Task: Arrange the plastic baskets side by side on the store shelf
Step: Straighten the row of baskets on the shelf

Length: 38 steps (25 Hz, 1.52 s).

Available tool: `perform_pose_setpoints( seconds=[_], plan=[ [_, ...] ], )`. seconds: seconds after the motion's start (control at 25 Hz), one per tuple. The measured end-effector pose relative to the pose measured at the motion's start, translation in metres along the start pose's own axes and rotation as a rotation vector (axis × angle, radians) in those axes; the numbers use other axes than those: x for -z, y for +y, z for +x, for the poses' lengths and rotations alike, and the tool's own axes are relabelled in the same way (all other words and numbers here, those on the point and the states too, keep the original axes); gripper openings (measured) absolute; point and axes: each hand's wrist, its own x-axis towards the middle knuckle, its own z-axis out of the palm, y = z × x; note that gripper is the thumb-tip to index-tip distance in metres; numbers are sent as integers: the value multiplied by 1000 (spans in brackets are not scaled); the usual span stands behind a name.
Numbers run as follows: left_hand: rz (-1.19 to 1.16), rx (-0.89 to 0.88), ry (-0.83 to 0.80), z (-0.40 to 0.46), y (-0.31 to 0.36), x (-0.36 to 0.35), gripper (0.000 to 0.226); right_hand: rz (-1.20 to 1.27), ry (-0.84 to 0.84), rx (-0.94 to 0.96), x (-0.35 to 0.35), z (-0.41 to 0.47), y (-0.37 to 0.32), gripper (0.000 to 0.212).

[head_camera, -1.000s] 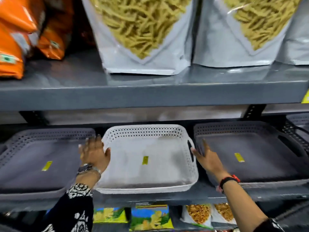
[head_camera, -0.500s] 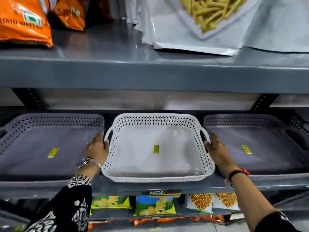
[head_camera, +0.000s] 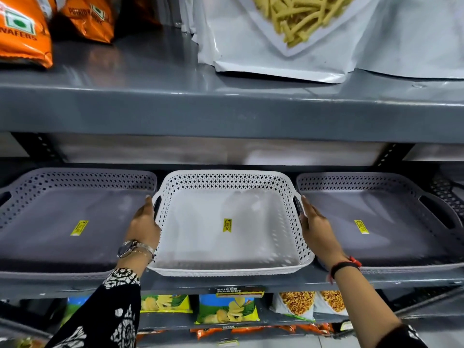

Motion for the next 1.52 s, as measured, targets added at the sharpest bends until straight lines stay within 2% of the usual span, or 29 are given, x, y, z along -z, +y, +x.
perform_pose_setpoints(
  seconds=[0.44, 1.0, 1.24, 1.52],
  plan=[
    [-36, -14, 15, 3, 7, 0, 64, 1, 36, 6, -1, 7, -3, 45],
    [-4, 9, -17, -14, 0, 4, 63, 0, -15, -55, 2, -11, -6, 46],
    [-47, 33, 48, -11, -3, -1, 51, 19, -16, -57, 4, -13, -7, 47],
    [-21, 19, -2, -14, -2, 4, 59, 26, -7, -59, 2, -13, -5, 47]
  ],
)
